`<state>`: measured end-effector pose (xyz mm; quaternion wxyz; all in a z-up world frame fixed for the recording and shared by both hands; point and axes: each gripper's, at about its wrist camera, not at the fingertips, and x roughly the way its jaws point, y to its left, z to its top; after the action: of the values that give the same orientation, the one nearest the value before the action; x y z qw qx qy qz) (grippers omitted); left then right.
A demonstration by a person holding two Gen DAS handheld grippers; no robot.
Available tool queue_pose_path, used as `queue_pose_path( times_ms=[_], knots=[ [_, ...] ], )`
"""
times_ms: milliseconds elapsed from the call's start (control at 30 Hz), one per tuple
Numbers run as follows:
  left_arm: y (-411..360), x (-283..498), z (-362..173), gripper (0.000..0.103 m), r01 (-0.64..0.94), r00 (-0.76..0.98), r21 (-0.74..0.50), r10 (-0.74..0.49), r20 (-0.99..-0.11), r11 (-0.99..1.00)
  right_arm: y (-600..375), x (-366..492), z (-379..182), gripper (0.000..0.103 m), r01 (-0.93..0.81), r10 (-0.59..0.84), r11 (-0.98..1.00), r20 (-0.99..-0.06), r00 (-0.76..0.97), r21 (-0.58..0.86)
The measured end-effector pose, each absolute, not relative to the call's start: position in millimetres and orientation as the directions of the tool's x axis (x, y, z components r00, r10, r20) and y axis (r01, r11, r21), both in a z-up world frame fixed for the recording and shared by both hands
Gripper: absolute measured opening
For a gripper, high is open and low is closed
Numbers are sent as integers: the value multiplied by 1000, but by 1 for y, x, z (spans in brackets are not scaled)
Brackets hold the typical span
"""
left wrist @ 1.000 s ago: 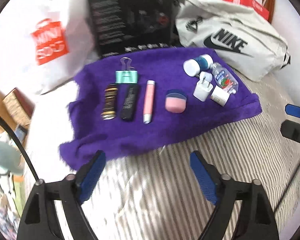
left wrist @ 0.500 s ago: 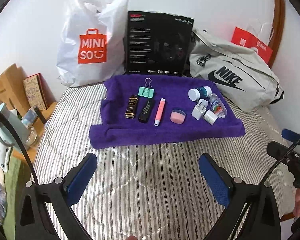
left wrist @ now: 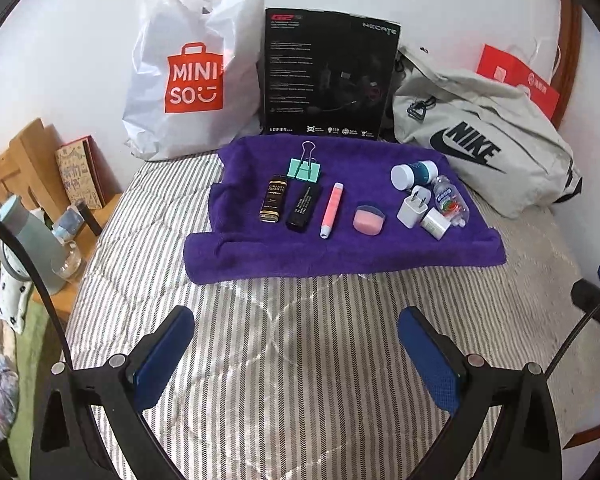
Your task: Organize rigid objects
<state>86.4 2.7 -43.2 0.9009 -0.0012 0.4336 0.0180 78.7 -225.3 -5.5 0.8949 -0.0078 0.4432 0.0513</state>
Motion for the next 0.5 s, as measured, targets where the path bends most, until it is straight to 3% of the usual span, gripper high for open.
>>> queue_pose_path(
  times_ms=[500],
  knots=[
    [0, 83, -38, 103, -20, 623, 27, 34, -781, 999, -222, 76, -4, 103, -114, 100, 993, -791, 603, 39]
  ],
)
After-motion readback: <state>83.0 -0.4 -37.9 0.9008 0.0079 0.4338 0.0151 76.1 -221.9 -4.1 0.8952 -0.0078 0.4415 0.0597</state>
